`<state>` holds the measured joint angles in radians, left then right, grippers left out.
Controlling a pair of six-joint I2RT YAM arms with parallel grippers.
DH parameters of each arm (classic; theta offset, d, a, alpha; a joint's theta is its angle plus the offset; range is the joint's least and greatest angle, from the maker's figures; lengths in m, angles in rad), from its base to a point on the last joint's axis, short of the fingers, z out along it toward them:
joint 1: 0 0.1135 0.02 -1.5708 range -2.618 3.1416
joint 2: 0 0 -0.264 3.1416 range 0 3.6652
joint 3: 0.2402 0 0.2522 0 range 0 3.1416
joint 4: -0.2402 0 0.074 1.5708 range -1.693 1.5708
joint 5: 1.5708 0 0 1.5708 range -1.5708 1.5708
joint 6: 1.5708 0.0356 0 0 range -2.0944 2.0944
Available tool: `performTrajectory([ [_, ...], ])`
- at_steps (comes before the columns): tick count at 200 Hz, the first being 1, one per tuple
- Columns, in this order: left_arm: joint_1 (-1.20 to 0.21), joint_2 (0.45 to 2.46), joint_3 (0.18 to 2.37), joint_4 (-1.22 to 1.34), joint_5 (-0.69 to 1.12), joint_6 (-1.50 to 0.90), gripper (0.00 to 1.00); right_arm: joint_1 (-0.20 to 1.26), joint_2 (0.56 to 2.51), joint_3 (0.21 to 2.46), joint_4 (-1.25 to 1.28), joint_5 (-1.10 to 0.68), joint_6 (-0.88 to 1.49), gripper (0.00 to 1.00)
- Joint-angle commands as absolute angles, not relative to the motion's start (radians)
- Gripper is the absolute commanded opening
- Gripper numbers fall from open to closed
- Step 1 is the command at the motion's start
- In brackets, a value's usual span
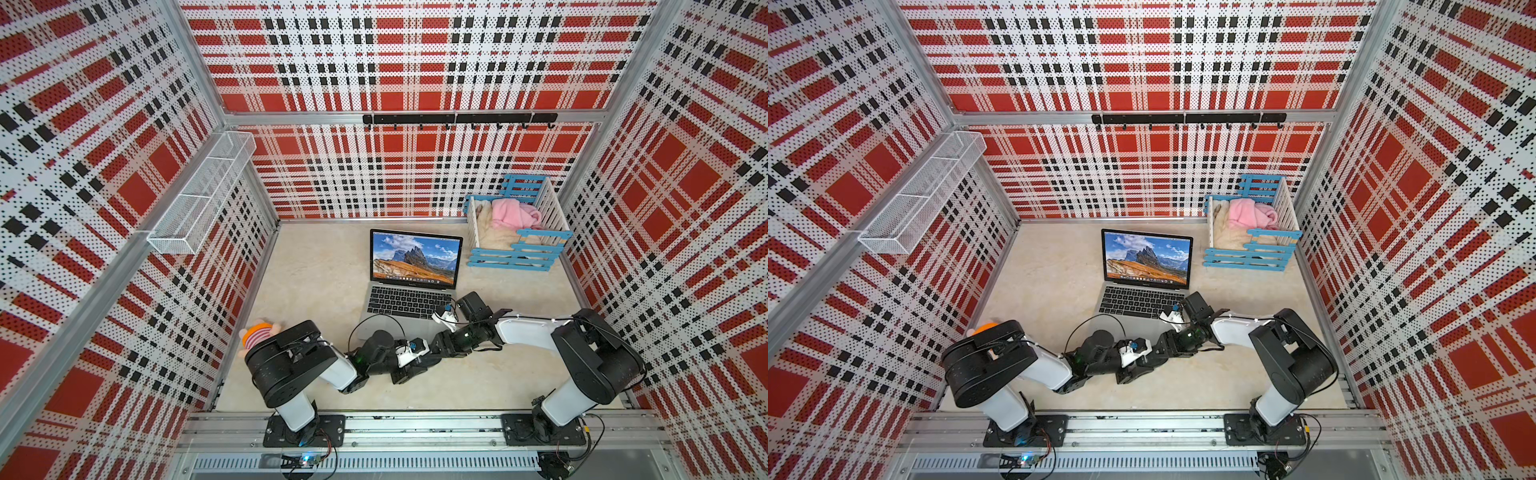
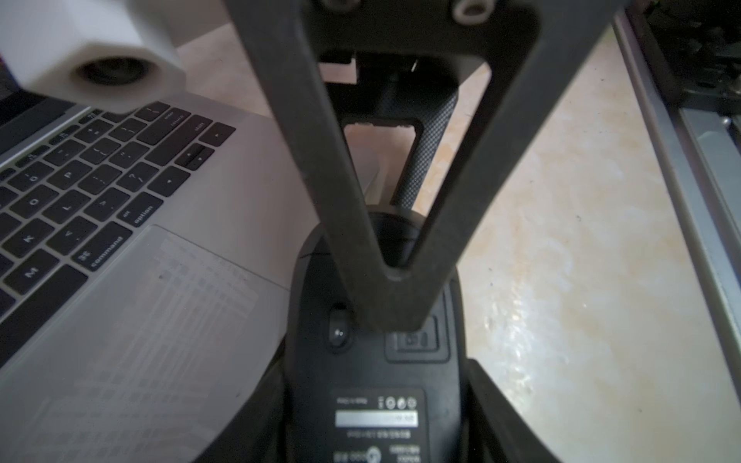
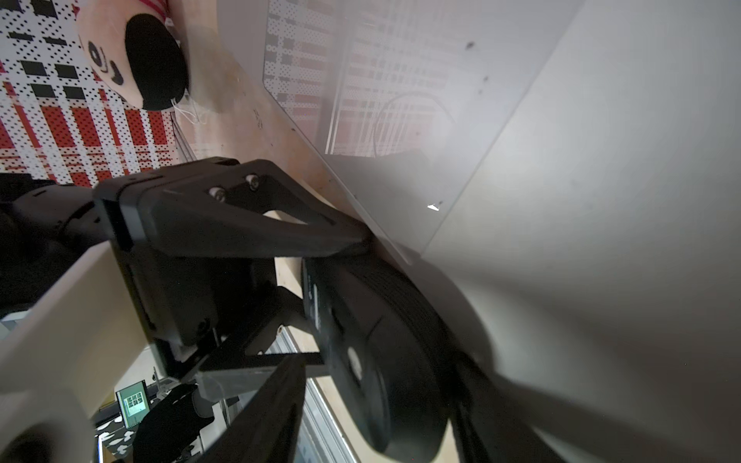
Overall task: Remove the wireless mouse receiver from the laptop
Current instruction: Close the lid on the mouse.
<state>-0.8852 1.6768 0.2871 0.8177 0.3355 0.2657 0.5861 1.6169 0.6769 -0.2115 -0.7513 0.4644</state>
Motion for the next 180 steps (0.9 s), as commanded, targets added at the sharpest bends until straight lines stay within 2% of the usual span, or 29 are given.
performTrajectory([
  [1,-0.893,1.696,0.299,0.787,0.336,0.269,0.34,0.562,1.648,0.623,-0.264,-0.569,0.446,0.67],
  [25,-0.894,1.696,0.299,0.787,0.336,0.273,0.34,0.499,1.597,0.601,-0.270,-0.596,0.444,0.72],
  [28,-0.893,1.698,0.299,0.788,0.337,0.273,0.34,0.492,1.590,0.597,-0.271,-0.600,0.445,0.76],
  [33,-0.894,1.699,0.301,0.788,0.337,0.274,0.34,0.479,1.580,0.591,-0.272,-0.604,0.447,0.89],
  [41,-0.895,1.700,0.301,0.788,0.339,0.275,0.34,0.460,1.563,0.581,-0.272,-0.613,0.450,1.00],
  [93,-0.915,1.657,0.291,0.788,0.321,0.296,0.33,0.407,1.500,0.549,-0.195,-0.737,0.504,1.00],
  [143,-0.983,1.427,0.237,0.772,0.150,0.378,0.32,0.390,1.416,0.571,-0.111,-0.911,0.540,1.00],
  [180,-1.000,1.264,0.215,0.730,0.033,0.428,0.31,0.391,1.330,0.585,-0.060,-0.964,0.543,0.99],
])
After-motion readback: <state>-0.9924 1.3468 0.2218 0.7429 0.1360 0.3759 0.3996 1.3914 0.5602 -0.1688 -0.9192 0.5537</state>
